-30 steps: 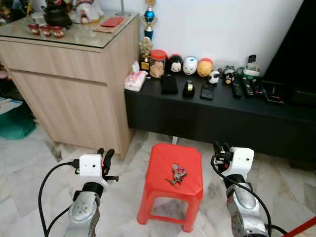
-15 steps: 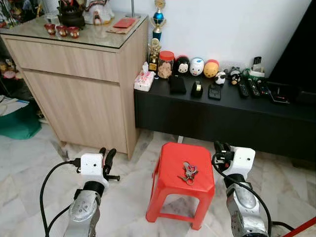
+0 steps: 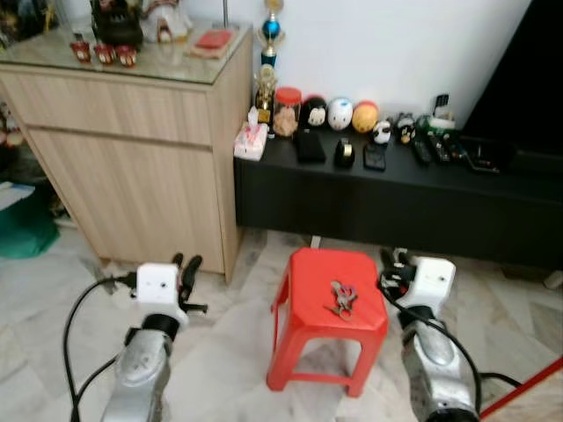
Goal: Hang keys on a hook
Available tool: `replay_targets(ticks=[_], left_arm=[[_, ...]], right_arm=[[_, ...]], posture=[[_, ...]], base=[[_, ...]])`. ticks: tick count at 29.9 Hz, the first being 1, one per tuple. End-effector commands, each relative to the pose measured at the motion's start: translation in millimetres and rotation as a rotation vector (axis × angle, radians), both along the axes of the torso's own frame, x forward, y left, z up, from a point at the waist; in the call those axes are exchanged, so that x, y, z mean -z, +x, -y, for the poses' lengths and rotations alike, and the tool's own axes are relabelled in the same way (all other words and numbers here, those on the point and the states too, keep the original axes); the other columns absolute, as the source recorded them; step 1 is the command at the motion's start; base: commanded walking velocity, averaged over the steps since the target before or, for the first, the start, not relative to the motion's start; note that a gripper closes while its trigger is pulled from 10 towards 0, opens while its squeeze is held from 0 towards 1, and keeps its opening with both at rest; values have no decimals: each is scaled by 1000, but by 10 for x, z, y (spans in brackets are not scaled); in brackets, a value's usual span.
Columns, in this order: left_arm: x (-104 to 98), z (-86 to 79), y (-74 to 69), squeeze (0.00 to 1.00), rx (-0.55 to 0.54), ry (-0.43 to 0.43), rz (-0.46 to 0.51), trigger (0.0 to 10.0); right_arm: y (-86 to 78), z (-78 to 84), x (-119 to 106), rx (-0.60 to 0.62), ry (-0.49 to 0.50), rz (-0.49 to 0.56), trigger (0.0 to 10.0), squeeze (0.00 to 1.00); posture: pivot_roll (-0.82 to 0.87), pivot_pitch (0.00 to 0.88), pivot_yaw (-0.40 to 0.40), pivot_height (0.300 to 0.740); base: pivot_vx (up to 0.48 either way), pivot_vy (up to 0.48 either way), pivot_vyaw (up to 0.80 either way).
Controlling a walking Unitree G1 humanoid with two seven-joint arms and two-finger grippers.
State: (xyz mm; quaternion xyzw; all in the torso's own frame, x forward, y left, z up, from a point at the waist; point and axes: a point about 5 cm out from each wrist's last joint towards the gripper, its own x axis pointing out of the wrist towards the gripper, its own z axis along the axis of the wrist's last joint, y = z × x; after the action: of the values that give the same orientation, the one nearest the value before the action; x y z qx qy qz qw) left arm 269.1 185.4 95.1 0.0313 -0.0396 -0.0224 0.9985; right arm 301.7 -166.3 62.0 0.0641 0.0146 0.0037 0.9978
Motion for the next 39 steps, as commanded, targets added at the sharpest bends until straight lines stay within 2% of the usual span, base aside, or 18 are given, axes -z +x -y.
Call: replay_targets(ticks=[1,39], left_arm=[[-34,107,1,0,41,5,4,10000],[-46,133,-17,0,43,8,6,10000]], right_arm=[[-27,105,45,31,-6,-24,10000,0],[-10,175,39,32,-49,-25,10000,0]], posture=[[-5,0,-61,740],[-8,0,-69,740]], base=[[0,0,0],[13,0,0]])
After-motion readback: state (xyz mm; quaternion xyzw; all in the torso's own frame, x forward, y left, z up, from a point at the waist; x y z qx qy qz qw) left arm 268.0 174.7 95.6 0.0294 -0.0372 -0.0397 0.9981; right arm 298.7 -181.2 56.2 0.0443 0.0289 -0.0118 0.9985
